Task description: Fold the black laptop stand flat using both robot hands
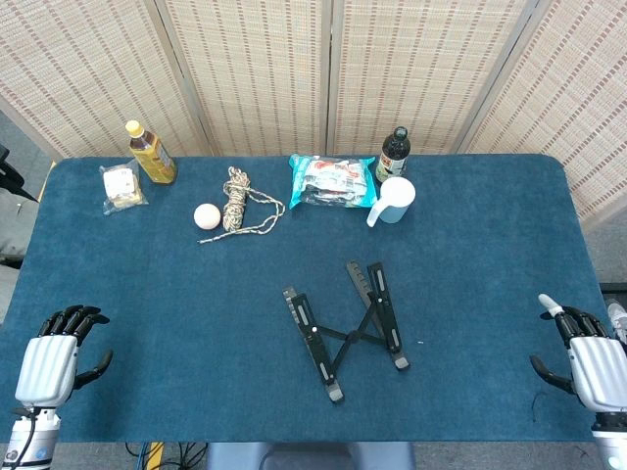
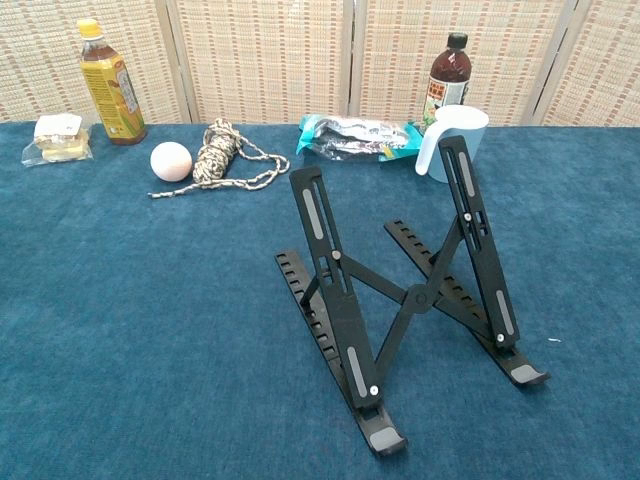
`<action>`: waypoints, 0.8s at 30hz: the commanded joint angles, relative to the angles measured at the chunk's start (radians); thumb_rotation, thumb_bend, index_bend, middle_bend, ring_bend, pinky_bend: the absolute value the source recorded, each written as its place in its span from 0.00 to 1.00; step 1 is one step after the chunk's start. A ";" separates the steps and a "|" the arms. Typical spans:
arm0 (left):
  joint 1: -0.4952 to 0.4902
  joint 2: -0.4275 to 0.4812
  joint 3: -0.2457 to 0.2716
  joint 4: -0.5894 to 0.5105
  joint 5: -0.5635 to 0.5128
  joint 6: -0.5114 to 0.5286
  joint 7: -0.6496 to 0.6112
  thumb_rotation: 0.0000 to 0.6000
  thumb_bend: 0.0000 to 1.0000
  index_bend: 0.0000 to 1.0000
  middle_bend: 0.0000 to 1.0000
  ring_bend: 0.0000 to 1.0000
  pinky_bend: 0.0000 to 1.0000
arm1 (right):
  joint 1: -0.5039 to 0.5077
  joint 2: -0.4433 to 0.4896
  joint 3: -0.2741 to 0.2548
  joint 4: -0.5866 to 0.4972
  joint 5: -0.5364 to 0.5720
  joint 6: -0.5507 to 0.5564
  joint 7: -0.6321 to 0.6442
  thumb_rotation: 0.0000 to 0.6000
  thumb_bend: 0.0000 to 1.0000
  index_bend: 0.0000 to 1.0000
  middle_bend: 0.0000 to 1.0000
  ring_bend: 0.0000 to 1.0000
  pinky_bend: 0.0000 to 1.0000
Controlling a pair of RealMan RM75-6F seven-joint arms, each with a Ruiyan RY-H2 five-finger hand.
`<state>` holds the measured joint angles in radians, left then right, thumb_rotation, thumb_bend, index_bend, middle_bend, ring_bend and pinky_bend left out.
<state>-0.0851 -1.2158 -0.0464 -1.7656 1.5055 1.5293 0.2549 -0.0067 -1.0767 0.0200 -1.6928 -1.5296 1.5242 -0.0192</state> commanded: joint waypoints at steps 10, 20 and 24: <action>0.002 -0.002 0.001 -0.007 0.002 0.002 0.013 1.00 0.25 0.34 0.25 0.17 0.16 | 0.029 0.002 -0.002 0.004 -0.011 -0.047 0.021 1.00 0.16 0.15 0.35 0.20 0.22; 0.004 -0.002 0.001 -0.013 0.000 0.004 0.025 1.00 0.25 0.34 0.25 0.17 0.17 | 0.084 0.032 -0.013 -0.016 -0.044 -0.127 0.049 1.00 0.16 0.15 0.35 0.20 0.24; 0.003 -0.002 0.000 -0.017 0.003 0.004 0.031 1.00 0.25 0.34 0.25 0.17 0.17 | 0.120 0.042 -0.017 -0.023 -0.058 -0.181 0.054 1.00 0.16 0.15 0.35 0.20 0.25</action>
<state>-0.0822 -1.2178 -0.0460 -1.7826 1.5086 1.5332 0.2856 0.0988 -1.0402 0.0058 -1.7115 -1.5807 1.3614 0.0318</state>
